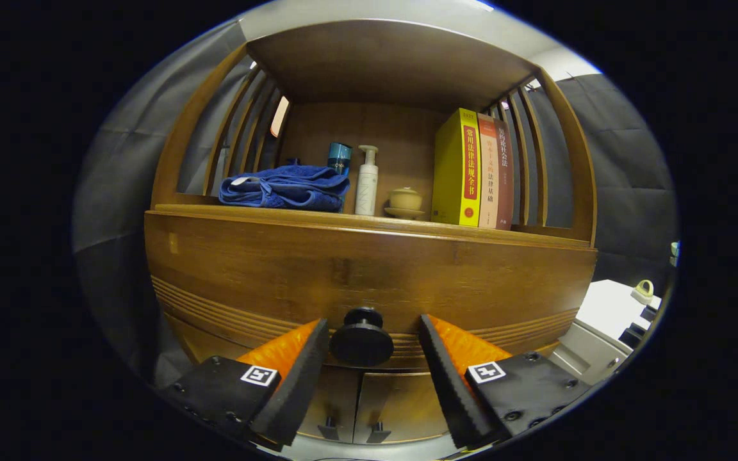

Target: Pull open the drawer, take out the items inside it, and place them on the countertop above the cabinet.

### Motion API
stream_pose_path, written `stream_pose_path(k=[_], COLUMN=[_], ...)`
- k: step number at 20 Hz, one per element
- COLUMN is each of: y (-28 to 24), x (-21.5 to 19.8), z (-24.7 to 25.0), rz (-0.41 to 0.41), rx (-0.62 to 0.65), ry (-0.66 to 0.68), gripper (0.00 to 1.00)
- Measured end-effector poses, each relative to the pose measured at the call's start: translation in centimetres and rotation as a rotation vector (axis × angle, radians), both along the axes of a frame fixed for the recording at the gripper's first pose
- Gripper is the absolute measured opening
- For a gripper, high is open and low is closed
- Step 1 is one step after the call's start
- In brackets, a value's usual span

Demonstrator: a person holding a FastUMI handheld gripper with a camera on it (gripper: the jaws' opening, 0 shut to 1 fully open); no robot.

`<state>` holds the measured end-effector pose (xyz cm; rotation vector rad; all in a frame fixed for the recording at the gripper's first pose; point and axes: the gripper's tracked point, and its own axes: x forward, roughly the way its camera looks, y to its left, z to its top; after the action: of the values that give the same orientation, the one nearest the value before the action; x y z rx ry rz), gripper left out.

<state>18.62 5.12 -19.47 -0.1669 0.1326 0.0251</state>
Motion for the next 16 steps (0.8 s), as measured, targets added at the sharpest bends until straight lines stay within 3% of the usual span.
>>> stream_pose_path(k=[6,9,13,16], y=[0.9,0.9,0.8,0.7], x=[0.2,0.0,-0.7,-2.3], z=[-0.5,-0.4,-0.5,-0.5], rz=[0.017,0.045,0.04,0.044], rx=[-0.011,0.044,0.018,0.039], ry=[-0.009,0.019,0.031,0.047], gripper=[0.57,0.46,0.36,0.36])
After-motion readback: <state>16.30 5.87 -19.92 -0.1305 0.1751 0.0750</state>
